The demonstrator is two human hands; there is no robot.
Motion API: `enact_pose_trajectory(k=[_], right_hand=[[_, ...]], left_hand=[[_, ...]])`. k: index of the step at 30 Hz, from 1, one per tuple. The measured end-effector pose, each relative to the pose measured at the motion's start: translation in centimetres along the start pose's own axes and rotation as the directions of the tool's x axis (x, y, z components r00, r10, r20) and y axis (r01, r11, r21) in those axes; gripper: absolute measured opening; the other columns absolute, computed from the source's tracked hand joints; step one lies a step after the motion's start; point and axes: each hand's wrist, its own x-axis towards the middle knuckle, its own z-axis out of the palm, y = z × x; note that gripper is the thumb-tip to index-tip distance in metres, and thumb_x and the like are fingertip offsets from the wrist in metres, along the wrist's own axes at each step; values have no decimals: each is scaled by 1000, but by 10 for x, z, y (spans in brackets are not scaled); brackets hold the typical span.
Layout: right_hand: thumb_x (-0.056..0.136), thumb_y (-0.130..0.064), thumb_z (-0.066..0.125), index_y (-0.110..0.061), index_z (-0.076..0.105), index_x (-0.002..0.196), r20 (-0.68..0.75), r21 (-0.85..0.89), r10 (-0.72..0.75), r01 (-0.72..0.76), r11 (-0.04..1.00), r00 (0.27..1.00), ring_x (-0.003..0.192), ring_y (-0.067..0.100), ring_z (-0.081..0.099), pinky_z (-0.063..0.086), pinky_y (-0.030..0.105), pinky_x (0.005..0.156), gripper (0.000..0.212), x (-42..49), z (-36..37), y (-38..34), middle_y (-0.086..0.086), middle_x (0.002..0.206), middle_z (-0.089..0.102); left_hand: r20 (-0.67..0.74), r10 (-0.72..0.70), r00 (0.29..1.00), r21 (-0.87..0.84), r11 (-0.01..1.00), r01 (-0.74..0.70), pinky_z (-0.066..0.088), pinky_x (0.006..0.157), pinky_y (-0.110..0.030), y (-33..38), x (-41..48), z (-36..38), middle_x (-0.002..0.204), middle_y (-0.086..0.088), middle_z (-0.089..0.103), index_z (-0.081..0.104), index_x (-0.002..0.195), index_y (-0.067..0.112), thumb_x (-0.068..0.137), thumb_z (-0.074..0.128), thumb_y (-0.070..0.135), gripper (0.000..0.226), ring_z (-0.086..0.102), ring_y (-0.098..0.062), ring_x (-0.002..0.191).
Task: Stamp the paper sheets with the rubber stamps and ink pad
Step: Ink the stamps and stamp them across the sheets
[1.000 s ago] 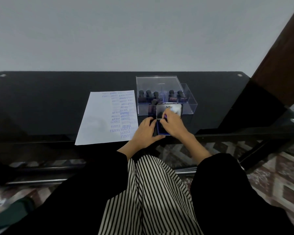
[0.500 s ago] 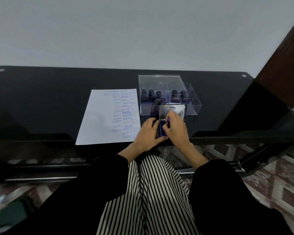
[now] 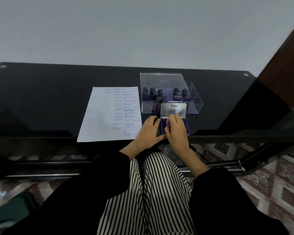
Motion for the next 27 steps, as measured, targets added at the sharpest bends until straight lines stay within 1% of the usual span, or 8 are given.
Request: enact_pose_trajectory(k=[5, 9, 12, 15, 19, 22, 27], right_hand=[[78, 10, 52, -5, 47, 81, 36, 20, 11, -12, 1000, 999, 74, 18, 42, 30, 24, 64, 16, 6, -1, 2, 11, 85, 49], [79, 7, 52, -7, 44, 81, 89, 83, 32, -39, 996, 996, 72, 20, 43, 32, 27, 60, 16, 15, -3, 5, 8, 84, 47], [80, 5, 52, -11, 39, 79, 135, 125, 48, -65, 990, 990, 69, 18, 41, 30, 26, 59, 21, 24, -4, 7, 5, 81, 44], [80, 5, 53, -12, 39, 78, 156, 147, 59, -82, 986, 986, 69, 18, 41, 31, 26, 59, 22, 29, -4, 8, 4, 80, 45], [78, 7, 53, -11, 40, 78, 133, 145, 38, -57, 988, 990, 69, 18, 42, 32, 26, 59, 22, 25, -4, 9, 6, 81, 45], [76, 8, 53, -5, 46, 79, 104, 116, 15, -27, 993, 994, 72, 20, 44, 36, 29, 60, 16, 17, -2, 9, 9, 83, 48], [76, 10, 53, -5, 47, 79, 62, 73, 0, -4, 997, 998, 73, 17, 39, 29, 24, 62, 16, 8, 0, 8, 8, 82, 46]], left_hand=[[2, -6, 1000, 1, 1000, 6, 14, 118, -34, 1, 0, -1, 151, -15, 20, 23, 145, 3, 90, 50, 49, 77, 17, -27, 141], [-2, -4, 1000, -12, 1000, 4, 15, 118, -34, 1, 1, -1, 150, -15, 22, 26, 144, 2, 89, 51, 50, 77, 19, -27, 140], [-11, 7, 1000, -33, 999, -8, 15, 117, -32, 1, 0, -2, 148, -14, 24, 27, 143, 3, 87, 53, 51, 78, 20, -26, 139], [-11, 10, 1000, -47, 999, -10, 15, 116, -32, 0, 0, -2, 148, -14, 25, 28, 144, 4, 87, 54, 51, 78, 21, -26, 138], [-3, 5, 1000, -33, 999, -5, 14, 115, -31, 1, 0, -3, 149, -13, 23, 26, 144, 3, 87, 53, 51, 79, 19, -26, 139], [3, 4, 1000, -34, 999, -4, 14, 116, -32, 2, 0, -4, 149, -15, 23, 26, 144, 2, 88, 52, 50, 78, 20, -26, 139], [16, -1, 1000, -21, 1000, 1, 15, 116, -32, 3, 1, -5, 149, -16, 23, 25, 144, 1, 89, 53, 47, 77, 20, -27, 139]])
